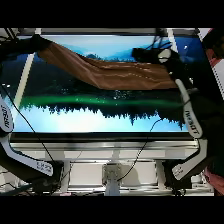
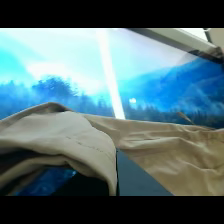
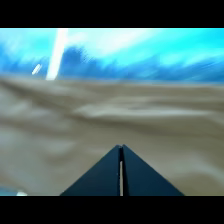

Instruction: Fold the clothes and pants, and hang the long-sleeved shirts on hangers.

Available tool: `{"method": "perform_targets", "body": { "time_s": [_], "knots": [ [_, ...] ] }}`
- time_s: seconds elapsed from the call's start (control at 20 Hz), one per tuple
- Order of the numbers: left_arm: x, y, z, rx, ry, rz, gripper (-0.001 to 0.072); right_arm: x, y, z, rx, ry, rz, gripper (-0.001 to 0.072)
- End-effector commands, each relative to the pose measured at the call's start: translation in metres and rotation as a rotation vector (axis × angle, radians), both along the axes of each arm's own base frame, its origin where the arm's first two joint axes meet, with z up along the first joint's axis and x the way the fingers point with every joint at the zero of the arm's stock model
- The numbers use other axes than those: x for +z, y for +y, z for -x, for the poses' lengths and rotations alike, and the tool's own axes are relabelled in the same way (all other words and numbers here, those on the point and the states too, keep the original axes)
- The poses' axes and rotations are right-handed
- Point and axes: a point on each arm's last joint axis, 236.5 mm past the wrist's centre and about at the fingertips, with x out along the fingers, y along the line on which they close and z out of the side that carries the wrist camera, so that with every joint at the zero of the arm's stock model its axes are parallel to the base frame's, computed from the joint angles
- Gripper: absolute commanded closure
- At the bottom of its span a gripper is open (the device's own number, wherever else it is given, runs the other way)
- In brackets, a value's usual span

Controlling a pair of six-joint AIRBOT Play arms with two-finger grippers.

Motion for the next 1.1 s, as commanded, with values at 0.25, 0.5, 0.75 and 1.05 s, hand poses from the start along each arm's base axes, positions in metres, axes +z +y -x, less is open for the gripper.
{"method": "perform_targets", "body": {
  "time_s": [0.25, 0.5, 0.75, 1.05],
  "knots": [
    [0.027, -0.048, 0.021, -0.12, -0.029, 0.006, 0.0682, -0.085, 0.196, 0.03, 0.15, 0.169, -0.189, 0.0684],
    [0.027, -0.064, 0.024, -0.151, -0.025, 0.007, 0.0682, -0.09, 0.242, 0.02, -0.029, 0.195, -0.508, 0.0685],
    [0.042, -0.092, 0.029, -0.197, -0.044, 0.086, 0.0682, -0.109, 0.273, 0.036, -0.051, 0.223, -0.559, 0.0684],
    [0.028, -0.123, 0.025, -0.226, -0.036, 0.054, 0.0682, -0.107, 0.239, 0.024, -0.021, 0.23, -0.47, 0.0682]
  ]
}}
